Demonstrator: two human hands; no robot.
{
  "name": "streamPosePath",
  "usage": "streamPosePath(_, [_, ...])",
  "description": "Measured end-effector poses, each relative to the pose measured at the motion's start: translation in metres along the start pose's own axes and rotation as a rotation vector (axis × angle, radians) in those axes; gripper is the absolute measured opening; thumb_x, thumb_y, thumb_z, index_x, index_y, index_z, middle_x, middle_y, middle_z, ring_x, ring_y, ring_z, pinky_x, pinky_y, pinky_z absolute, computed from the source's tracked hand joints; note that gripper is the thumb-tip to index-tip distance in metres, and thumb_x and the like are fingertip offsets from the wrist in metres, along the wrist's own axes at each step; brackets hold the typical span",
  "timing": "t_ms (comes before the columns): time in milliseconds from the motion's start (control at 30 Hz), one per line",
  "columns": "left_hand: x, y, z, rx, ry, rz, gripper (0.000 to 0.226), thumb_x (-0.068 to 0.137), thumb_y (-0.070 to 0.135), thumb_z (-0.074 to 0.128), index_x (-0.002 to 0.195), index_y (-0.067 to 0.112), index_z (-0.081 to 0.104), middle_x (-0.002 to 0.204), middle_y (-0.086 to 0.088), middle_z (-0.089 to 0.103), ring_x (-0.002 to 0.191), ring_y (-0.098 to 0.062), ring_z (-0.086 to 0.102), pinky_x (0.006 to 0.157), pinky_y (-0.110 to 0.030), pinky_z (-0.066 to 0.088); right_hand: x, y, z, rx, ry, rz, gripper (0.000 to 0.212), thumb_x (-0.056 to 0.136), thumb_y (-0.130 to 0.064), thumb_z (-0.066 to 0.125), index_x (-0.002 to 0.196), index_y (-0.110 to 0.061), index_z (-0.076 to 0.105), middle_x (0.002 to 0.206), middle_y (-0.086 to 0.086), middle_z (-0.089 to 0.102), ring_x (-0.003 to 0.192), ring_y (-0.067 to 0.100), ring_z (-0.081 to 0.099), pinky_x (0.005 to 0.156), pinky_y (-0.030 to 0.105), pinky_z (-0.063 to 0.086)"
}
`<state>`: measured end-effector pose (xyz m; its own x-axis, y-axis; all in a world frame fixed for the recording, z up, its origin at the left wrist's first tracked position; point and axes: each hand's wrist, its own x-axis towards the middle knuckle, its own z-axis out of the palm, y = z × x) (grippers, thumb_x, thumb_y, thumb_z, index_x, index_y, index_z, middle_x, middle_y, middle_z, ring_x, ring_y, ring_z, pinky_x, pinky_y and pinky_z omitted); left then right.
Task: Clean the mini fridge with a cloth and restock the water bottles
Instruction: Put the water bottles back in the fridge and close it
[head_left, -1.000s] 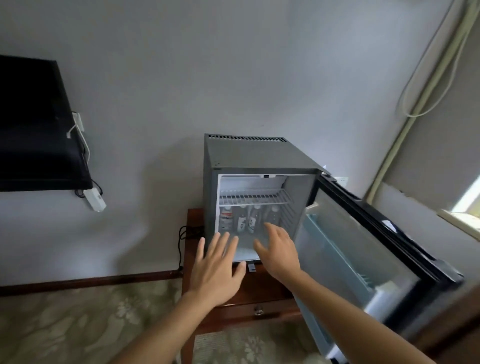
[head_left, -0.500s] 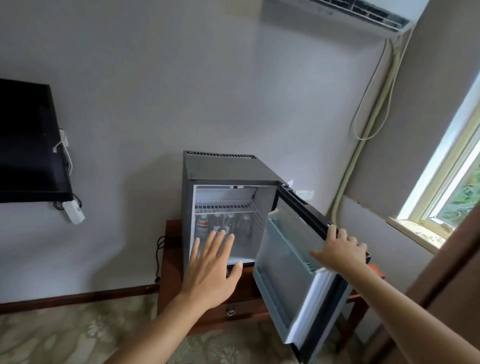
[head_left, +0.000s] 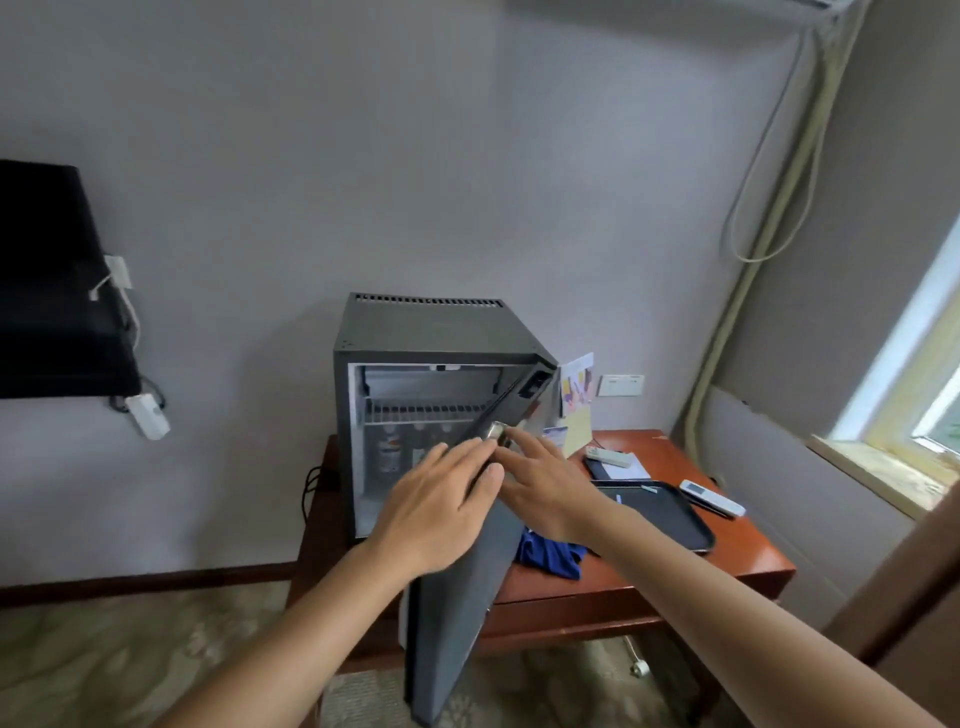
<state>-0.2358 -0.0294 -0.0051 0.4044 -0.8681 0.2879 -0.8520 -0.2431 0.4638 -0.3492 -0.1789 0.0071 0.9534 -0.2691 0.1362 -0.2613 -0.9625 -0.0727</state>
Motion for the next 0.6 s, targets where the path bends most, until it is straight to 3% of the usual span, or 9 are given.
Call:
streamPosePath(67, [0.011,-0.013,-0.006,0.184,0.033,-0.057,0.062,0.103,0.063,0.011,0.158,0.038,0.027,0.167,0.016,0.023,0.155,-0.016,0.018,0.124,-0.048,0.02,0.022,0.004,0.011,0.137,-0.078,0.127,0.065,0.101,-0.062,0.032,0.16,-0.04,0.014,0.17,-0.001,0.009,0.155,0.031,0.004,0.121,0.059,0.018])
streamPosePath(133, [0.023,-0.035,-0.01,0.358,0.071,-0.101,0.072,0.099,0.065,0.003,0.157,0.034,0.031,0.167,0.012,0.024,0.155,-0.018,0.02,0.124,-0.053,0.017,0.049,0.001,0.015,0.211,-0.024,0.173,0.073,0.1,-0.066,0.033,0.161,-0.042,0.0,0.171,-0.005,-0.003,0.157,0.028,-0.007,0.124,0.059,0.006])
streamPosePath(233, [0.044,-0.069,-0.014,0.501,0.09,-0.189,0.072,0.098,0.065,0.003,0.158,0.034,0.029,0.167,0.007,0.027,0.156,-0.023,0.018,0.123,-0.062,0.003,0.095,0.003,0.018,0.121,0.11,0.173,0.073,0.098,-0.073,0.024,0.16,-0.043,0.001,0.171,-0.005,-0.007,0.156,0.029,-0.016,0.123,0.059,-0.005])
streamPosePath(333, [0.072,-0.091,-0.014,0.563,0.095,-0.248,0.075,0.097,0.069,0.003,0.161,0.035,0.02,0.169,0.002,0.022,0.157,-0.026,0.009,0.121,-0.065,-0.007,0.141,0.021,0.024,0.012,0.099,0.234,0.078,0.093,-0.081,0.015,0.16,-0.044,-0.003,0.171,-0.003,-0.011,0.154,0.031,-0.023,0.121,0.062,-0.012])
streamPosePath(467, [0.11,-0.128,-0.01,0.529,0.15,-0.28,0.077,0.096,0.074,0.009,0.162,0.034,0.014,0.171,0.0,0.012,0.158,-0.026,-0.002,0.123,-0.062,-0.007,0.187,0.042,0.043,0.005,0.095,0.31,0.078,0.091,-0.084,0.016,0.158,-0.049,-0.002,0.171,-0.002,-0.008,0.154,0.034,-0.02,0.119,0.065,-0.011])
streamPosePath(600, [0.147,-0.167,-0.01,0.499,0.176,-0.237,0.08,0.095,0.075,0.009,0.162,0.031,0.017,0.171,-0.004,0.015,0.158,-0.026,0.001,0.124,-0.062,0.0,0.218,0.043,0.058,0.021,0.159,0.367,0.077,0.092,-0.083,0.014,0.158,-0.049,-0.004,0.171,-0.003,-0.01,0.153,0.033,-0.024,0.118,0.066,-0.015])
